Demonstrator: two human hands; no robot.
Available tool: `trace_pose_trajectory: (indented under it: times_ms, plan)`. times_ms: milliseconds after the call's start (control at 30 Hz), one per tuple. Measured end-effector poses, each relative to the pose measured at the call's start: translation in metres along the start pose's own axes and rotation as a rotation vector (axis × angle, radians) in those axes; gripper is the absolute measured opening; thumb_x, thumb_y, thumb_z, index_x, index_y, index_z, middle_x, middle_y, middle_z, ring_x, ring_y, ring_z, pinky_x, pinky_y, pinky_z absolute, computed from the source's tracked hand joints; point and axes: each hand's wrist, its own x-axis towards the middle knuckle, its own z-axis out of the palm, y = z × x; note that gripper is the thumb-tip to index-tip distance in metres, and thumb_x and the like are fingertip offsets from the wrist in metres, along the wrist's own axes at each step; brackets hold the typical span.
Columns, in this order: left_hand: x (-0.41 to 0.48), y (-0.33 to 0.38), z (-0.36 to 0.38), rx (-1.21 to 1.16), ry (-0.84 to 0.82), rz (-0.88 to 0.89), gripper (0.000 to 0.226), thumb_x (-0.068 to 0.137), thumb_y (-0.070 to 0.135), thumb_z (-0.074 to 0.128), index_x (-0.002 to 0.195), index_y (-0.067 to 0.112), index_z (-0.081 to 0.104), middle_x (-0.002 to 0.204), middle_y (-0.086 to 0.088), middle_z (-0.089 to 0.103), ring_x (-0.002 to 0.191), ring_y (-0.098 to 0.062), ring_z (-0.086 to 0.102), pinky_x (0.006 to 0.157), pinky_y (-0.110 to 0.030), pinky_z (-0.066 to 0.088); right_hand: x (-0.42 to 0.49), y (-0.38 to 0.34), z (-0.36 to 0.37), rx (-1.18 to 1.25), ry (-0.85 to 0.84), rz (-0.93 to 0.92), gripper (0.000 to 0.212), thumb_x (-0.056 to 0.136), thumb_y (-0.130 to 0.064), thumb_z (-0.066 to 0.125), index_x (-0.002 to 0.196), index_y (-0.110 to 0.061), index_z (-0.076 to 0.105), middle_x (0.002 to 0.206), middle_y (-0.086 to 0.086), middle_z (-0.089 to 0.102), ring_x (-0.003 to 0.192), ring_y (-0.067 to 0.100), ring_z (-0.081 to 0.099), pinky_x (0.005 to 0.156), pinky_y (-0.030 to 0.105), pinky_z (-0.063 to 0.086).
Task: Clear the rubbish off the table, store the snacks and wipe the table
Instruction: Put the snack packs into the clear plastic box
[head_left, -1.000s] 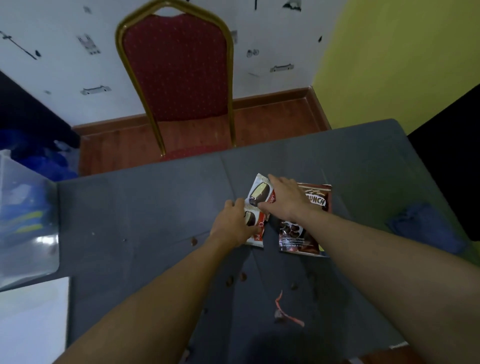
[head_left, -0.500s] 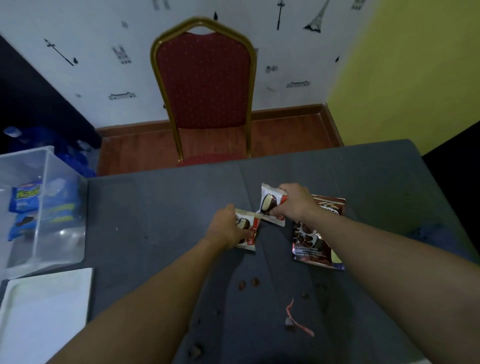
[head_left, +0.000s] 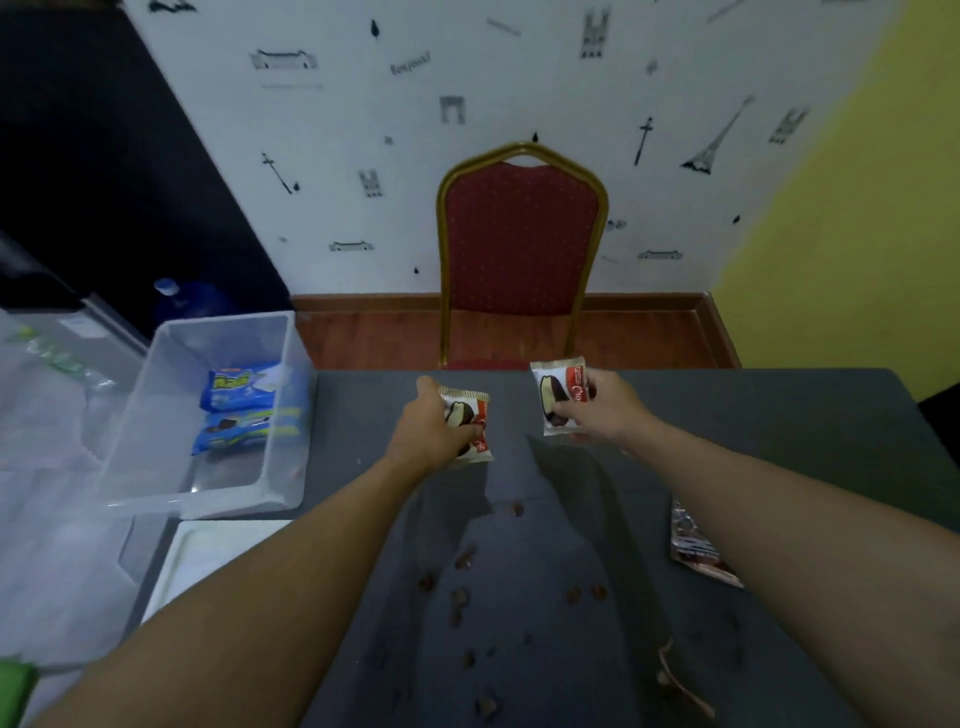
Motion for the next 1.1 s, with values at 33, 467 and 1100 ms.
trace_pose_trajectory:
  times_ms: [33, 467, 1100]
  plan:
    - [-0.002, -0.002, -0.014, -0.016, 0.025, 0.01, 0.057, 0.081, 0.027, 0.08, 0.113, 0.013, 0.034, 0.104, -0.006, 0.059, 0.088, -0.021, 0.063, 0.079, -0.037, 0.056, 0.002, -0.01, 0.008, 0.012, 0.002, -0.011, 0.021, 0.085, -0.009, 0.077, 0.103, -0.018, 0.07, 0.094, 0.002, 0.075, 0.082, 0.018, 0.073, 0.059, 0.028, 0.057]
    - [0.0, -0.08, -0.163, -0.16, 0.309, -0.006, 0.072, 0.088, 0.017, 0.071, 0.143, 0.015, 0.025, 0.126, -0.006, 0.05, 0.113, -0.023, 0.057, 0.095, -0.036, 0.051, 0.021, -0.128, 0.13, -0.07, 0.006, -0.21, 0.026, 0.092, -0.031, 0.068, 0.117, -0.021, 0.065, 0.107, -0.005, 0.071, 0.099, 0.016, 0.066, 0.082, 0.033, 0.053]
    - [0.016, -0.213, -0.218, 0.06, 0.004, -0.326, 0.075, 0.089, 0.011, 0.069, 0.146, 0.01, 0.02, 0.133, -0.016, 0.056, 0.121, -0.031, 0.056, 0.103, -0.038, 0.046, 0.053, -0.219, 0.288, -0.037, -0.184, -0.28, 0.034, 0.097, -0.038, 0.063, 0.127, -0.023, 0.059, 0.114, -0.005, 0.071, 0.101, 0.013, 0.066, 0.088, 0.033, 0.053]
